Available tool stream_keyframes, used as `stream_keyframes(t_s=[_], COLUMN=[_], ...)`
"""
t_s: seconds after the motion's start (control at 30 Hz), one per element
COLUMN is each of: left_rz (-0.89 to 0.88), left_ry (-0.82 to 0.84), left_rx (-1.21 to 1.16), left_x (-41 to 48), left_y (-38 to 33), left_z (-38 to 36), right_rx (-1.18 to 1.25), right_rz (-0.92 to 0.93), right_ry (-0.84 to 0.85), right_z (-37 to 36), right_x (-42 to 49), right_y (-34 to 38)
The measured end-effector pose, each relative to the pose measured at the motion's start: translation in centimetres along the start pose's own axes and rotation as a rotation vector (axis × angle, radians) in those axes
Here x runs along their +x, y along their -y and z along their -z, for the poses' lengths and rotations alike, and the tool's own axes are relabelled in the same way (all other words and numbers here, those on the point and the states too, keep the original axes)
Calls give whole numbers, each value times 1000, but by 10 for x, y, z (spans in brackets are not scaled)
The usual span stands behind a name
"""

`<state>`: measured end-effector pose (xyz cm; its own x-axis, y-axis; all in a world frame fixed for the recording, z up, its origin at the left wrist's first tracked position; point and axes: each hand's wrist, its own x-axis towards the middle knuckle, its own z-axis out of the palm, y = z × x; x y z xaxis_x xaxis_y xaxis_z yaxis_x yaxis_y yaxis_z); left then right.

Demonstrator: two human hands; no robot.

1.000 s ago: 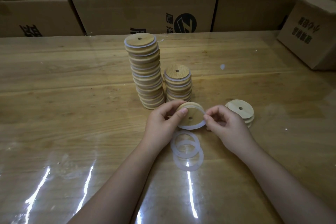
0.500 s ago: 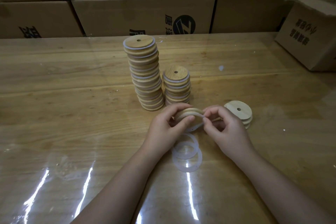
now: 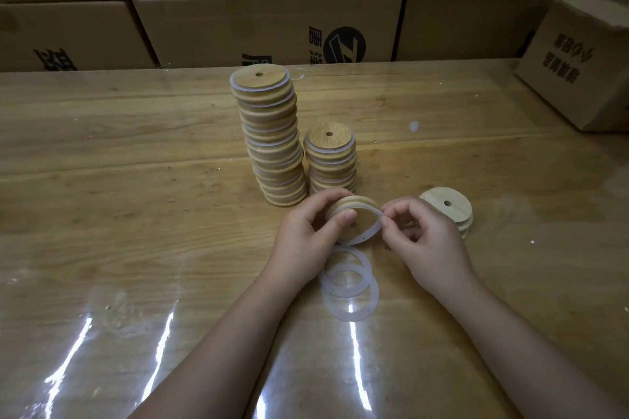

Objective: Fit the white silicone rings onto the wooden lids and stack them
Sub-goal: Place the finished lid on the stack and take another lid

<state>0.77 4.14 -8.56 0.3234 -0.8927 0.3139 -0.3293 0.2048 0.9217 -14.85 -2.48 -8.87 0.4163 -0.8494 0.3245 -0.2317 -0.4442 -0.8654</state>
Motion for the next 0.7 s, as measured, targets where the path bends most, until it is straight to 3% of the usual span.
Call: stream_keyframes(t_s=[0.4,0.57,0.7], left_rz=[43,73,52], left_ry=[-9,-12,-28], left_rx=[-32,-49,83], left_x=[2,2,2], left_y=[3,1,3], left_z=[-1,-1,1], right_rx=[-3,13,19], right_rz=[-81,-141,-142], right_ry=[11,93,113], right_z=[-1,-1,0], right_x=[2,3,3], right_y=[-2,-4,-4])
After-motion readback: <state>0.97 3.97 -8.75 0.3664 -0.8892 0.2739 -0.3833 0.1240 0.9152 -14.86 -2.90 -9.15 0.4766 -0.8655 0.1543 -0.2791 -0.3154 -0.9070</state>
